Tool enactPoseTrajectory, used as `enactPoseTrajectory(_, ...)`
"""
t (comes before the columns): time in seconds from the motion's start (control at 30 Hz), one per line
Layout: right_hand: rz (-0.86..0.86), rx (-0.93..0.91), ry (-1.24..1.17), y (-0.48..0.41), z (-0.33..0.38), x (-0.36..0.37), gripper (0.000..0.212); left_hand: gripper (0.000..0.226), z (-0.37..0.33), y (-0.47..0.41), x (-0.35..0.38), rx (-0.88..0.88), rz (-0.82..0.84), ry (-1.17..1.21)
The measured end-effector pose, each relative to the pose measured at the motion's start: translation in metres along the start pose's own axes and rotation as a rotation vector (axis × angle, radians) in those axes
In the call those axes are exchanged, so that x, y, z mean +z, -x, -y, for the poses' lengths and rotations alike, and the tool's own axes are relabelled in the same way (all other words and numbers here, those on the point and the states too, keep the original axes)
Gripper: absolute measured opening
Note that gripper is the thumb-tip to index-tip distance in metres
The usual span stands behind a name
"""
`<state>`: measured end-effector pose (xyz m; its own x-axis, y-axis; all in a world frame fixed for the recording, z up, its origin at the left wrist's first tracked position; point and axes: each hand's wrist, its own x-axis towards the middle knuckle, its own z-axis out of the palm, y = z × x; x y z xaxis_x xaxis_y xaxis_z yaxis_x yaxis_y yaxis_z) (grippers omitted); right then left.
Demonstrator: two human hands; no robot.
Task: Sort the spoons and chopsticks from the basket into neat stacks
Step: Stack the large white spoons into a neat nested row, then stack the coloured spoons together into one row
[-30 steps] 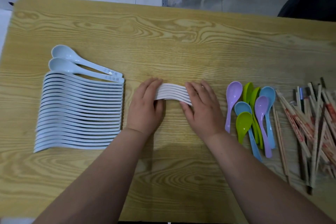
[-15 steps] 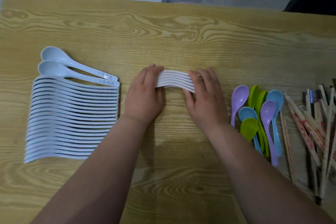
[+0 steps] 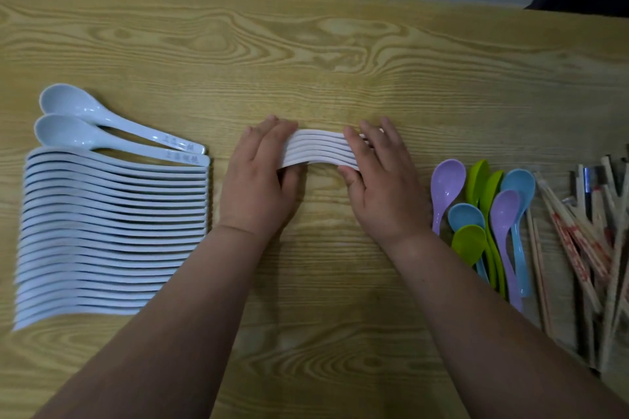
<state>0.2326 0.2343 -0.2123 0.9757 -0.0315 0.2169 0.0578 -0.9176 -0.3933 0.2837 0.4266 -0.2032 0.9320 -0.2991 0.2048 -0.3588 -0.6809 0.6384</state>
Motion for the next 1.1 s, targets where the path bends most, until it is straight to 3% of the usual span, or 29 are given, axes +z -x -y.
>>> enactPoseTrajectory(0.3, 0.048, 0.065, 0.019, -0.0013, 0.0019, -0.0047, 0.058, 0.053, -0.0051, -0.0009, -0.0042, -0.044, -0.035, 0.023)
enactPoseTrajectory(1.1, -0.048, 0.132, -0.010, -0.0013, 0.0050, -0.0025, 0.061, 0.069, -0.0025, -0.0004, 0.0003, -0.041, -0.070, -0.003)
